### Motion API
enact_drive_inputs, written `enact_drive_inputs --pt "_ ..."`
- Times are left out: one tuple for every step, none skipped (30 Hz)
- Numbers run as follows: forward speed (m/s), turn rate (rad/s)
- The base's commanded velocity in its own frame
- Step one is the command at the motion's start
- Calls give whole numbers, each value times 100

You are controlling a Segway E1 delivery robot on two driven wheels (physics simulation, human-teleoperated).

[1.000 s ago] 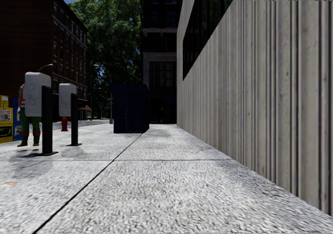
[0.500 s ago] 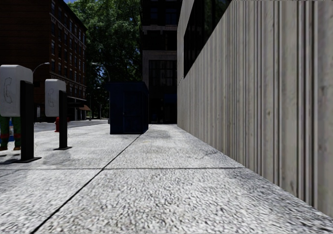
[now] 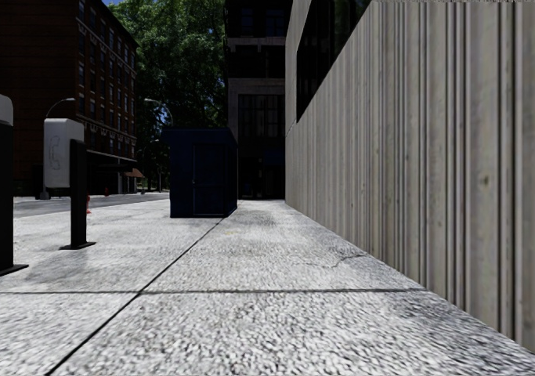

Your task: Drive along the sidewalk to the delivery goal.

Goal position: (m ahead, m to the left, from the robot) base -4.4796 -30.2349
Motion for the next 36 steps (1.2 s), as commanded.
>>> enact_drive_inputs --pt "113 0" --pt "113 0" --pt "113 0" --pt "113 0" --pt "113 0" --pt "113 0" --pt "113 0" --pt "113 0" --pt "113 0" --pt "115 0" --pt "115 0" --pt "117 0" --pt "120 0" --pt "121 0" --pt "123 0" --pt "123 0" --pt "124 0" --pt "124 0" --pt "124 0" --pt "124 0" --pt "124 0" --pt "124 0" --pt "124 0" --pt "125 0" --pt "125 0" --pt "125 0" --pt "125 0" --pt "125 0" --pt "125 0" --pt "125 0" --pt "125 0" --pt "125 0" --pt "125 0" --pt "125 0" --pt "125 0" --pt "126 0"
